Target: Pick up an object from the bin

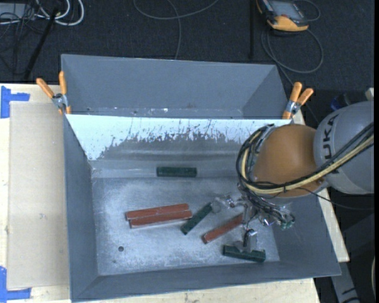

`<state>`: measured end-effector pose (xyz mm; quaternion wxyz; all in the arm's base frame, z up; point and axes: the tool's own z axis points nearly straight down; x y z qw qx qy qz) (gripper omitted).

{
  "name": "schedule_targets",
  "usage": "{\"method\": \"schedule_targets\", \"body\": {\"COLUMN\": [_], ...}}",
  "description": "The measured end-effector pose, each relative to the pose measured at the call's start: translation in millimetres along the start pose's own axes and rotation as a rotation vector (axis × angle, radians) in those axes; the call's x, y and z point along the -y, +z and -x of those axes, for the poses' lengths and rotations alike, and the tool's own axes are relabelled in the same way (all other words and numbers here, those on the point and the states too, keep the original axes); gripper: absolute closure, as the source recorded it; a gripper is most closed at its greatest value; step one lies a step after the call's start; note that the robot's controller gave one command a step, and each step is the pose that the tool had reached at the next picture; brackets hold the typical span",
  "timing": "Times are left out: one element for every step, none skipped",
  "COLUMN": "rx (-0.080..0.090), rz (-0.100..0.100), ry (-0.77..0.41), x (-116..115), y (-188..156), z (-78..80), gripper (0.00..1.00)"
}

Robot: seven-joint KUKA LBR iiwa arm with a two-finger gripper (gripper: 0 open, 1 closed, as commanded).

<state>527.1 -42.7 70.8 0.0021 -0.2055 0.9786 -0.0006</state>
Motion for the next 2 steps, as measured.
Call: {"method": "schedule_targets", "body": {"rx": [-0.002,0.003], "rz": [0.002,-0.001], "ry": [0.000,-0.275], "x": [-0.7,-19.1], "y": [0.6,-204.7], "z": [-0.3,-5.5], "gripper": [1.00,1.00]}}
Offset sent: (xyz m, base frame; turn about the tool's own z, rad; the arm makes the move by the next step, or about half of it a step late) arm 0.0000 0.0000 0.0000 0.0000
